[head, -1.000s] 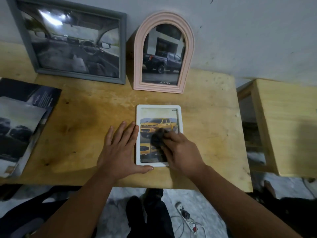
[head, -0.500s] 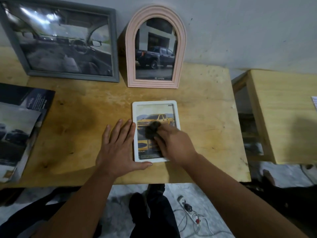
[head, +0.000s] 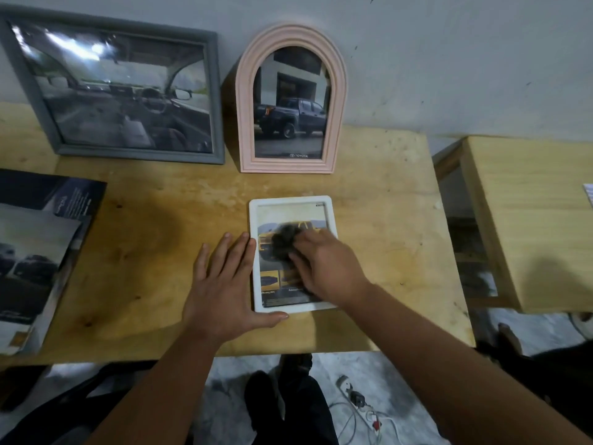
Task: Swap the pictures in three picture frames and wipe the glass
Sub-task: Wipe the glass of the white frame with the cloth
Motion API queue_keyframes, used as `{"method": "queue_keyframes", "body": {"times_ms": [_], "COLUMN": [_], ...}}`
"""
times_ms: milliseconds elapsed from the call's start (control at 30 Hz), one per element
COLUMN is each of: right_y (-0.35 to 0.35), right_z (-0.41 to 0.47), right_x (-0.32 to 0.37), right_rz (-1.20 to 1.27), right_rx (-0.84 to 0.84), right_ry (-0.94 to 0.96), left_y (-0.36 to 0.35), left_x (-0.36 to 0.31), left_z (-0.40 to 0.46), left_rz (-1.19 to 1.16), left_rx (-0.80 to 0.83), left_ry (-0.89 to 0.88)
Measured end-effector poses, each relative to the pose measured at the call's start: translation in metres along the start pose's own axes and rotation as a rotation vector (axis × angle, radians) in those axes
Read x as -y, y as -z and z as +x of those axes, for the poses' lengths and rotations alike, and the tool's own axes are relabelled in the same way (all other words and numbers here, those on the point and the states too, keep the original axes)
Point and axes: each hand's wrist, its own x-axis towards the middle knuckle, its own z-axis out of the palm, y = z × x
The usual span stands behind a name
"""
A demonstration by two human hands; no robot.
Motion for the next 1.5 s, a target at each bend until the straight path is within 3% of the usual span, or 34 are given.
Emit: {"method": "queue_keyframes", "body": {"times_ms": [67,133,200,267,333,433,600,700,767,867,967,1033,1133,1200,1367,1500], "right_y": [0.005,0.024,0.043,0.053,0.05,0.026,0.016,0.018,0.026,0.055,0.058,0.041,0.009,0.005,0.029,0.042], "right_z": [-0.028,-0.042,-0.031,-0.007,0.017,0.026,-0.021,-0.061,-0.078,-0.047,0.005,0.024,0.008,-0.024,-0.065,-0.018], "right_x": [0.007,0.009,0.0,-0.019,-0.04,-0.048,-0.027,-0.009,-0.001,-0.019,-0.04,-0.04,-0.024,-0.011,0.008,-0.016], "right_rz": [0.109,0.242,0.401,0.422,0.197,-0.138,-0.18,-0.086,0.084,0.356,0.337,0.156,-0.075,-0.043,0.145,0.168], "right_rx": [0.102,0.336,0.431,0.272,0.072,0.035,-0.023,0.085,0.243,0.445,0.195,0.046,-0.004,-0.034,0.213,0.024], "right_ry": [0.088,0.168,0.114,0.004,-0.024,-0.04,-0.068,-0.081,-0.09,-0.197,-0.213,-0.164,-0.174,-0.159,-0.047,-0.119], "left_y": [0.0,0.0,0.001,0.003,0.003,0.0,-0.001,-0.001,0.0,0.002,0.002,0.003,0.001,-0.001,0.0,0.0], "left_x": [0.0,0.0,0.001,0.001,0.0,0.0,-0.001,0.0,0.0,-0.001,-0.001,-0.001,-0.001,0.0,-0.001,-0.002], "left_z": [0.0,0.0,-0.001,0.0,0.001,0.001,-0.001,-0.001,-0.001,0.0,0.001,0.001,0.001,0.001,0.001,0.001], "left_rz": [-0.002,0.004,-0.002,-0.009,-0.001,0.015,0.008,-0.004,-0.001,0.01,0.019,0.024,0.024,0.019,0.027,0.031], "left_rx": [0.005,0.006,0.001,-0.015,-0.021,-0.021,-0.031,-0.037,-0.024,-0.009,-0.005,-0.002,-0.01,-0.011,-0.004,-0.009], "left_ry": [0.004,0.006,0.009,0.002,-0.002,0.005,-0.001,-0.007,-0.001,0.012,0.017,0.015,0.01,0.012,0.021,0.022]}}
